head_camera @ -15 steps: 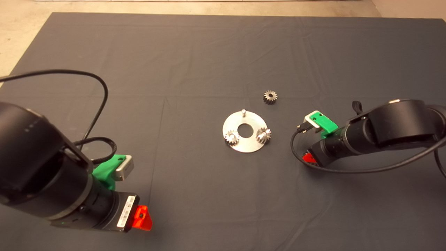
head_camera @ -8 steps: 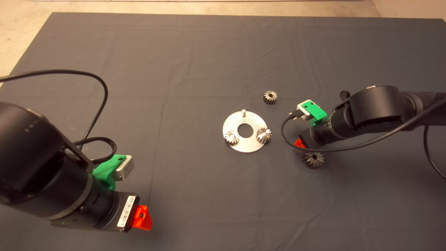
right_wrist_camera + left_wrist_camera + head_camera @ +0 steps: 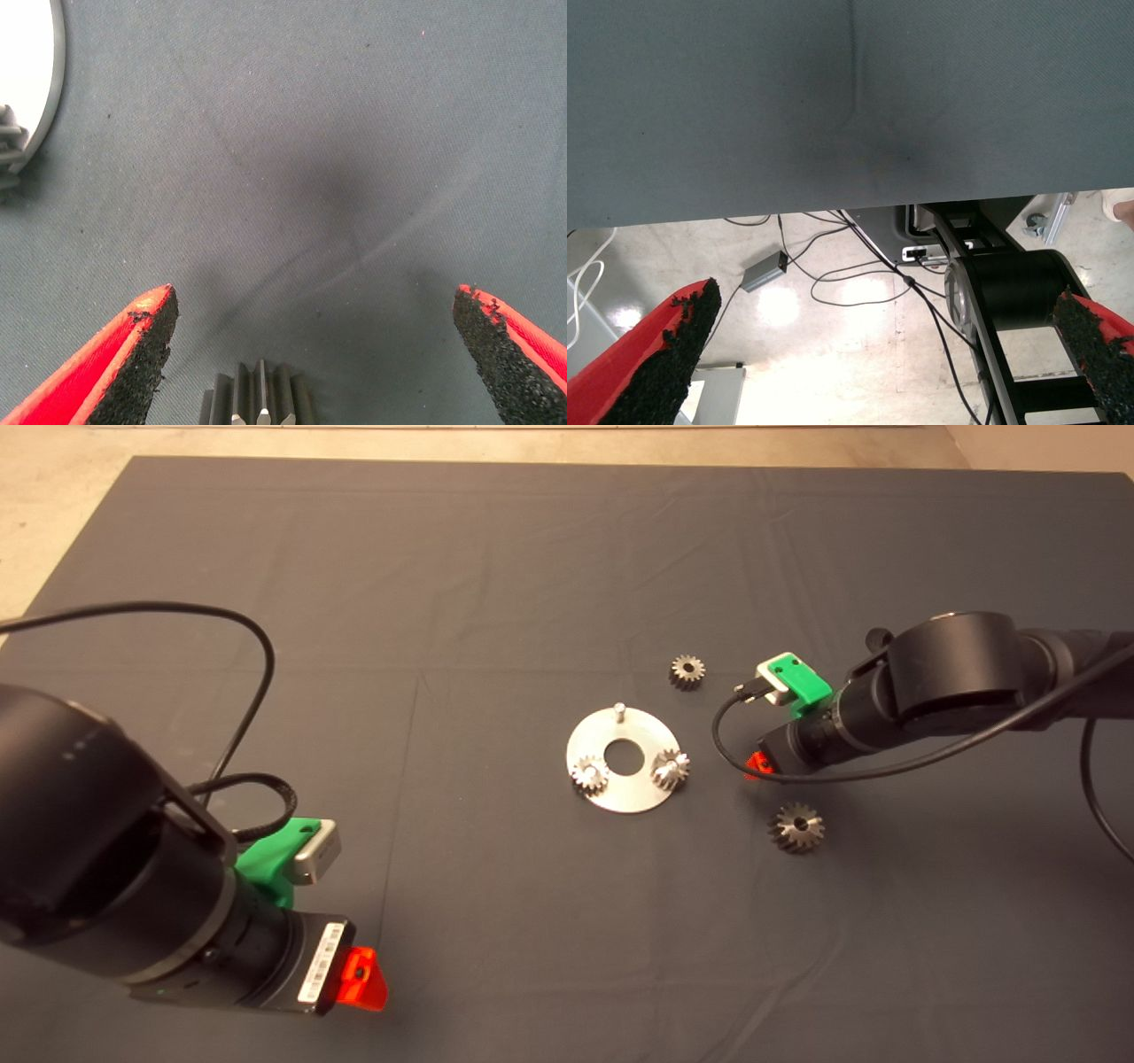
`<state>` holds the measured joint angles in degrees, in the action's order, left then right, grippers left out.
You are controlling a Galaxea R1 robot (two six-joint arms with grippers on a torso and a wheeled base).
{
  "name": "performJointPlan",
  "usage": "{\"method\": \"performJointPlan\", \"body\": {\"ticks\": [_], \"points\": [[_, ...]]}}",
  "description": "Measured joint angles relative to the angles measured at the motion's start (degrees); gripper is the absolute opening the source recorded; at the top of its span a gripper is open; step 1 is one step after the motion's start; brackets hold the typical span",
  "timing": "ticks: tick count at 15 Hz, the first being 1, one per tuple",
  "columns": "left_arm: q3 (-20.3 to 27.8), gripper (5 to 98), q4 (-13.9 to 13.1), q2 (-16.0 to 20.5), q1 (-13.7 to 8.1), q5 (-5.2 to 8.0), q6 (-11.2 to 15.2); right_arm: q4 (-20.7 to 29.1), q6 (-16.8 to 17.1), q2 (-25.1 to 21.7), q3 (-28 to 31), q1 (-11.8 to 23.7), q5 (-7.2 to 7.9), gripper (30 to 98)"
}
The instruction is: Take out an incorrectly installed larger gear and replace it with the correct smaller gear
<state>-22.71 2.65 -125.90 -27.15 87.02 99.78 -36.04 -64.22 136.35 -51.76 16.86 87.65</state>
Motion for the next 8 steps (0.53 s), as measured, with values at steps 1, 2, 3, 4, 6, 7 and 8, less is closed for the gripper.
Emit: {"method": "performJointPlan", "body": {"ticks": [1, 2, 3, 4, 6, 7, 8], "points": [[0.00, 97.6, 0.00, 0.00, 0.00, -0.02, 0.01, 0.02, 0.00, 0.15, -0.56, 0.48, 0.02, 82.5], [0.00, 97.6, 0.02, 0.00, -0.01, -0.02, 0.00, 0.00, 0.00, 0.48, -1.21, 0.96, 0.06, 82.5], [0.00, 97.6, 0.00, 0.00, 0.00, 0.00, 0.00, 0.00, 0.02, 0.86, -1.68, 1.15, 0.05, 82.5], [0.00, 97.6, 0.02, 0.00, 0.00, -0.02, 0.00, 0.00, 0.00, 1.27, -2.17, 1.11, -0.02, 82.5], [0.00, 97.6, 0.00, 0.00, 0.00, 0.00, 0.00, 0.02, 0.00, 1.60, -4.08, 1.22, -0.20, 82.5], [0.00, 97.6, 0.02, 0.00, 0.00, -0.02, 0.00, 0.00, 0.00, 1.60, -5.24, 1.30, -0.22, 82.5], [0.00, 97.6, 0.01, 0.00, 0.00, -0.01, 0.00, 0.00, 0.02, 1.72, -6.12, 1.46, -0.50, 82.5]]}}
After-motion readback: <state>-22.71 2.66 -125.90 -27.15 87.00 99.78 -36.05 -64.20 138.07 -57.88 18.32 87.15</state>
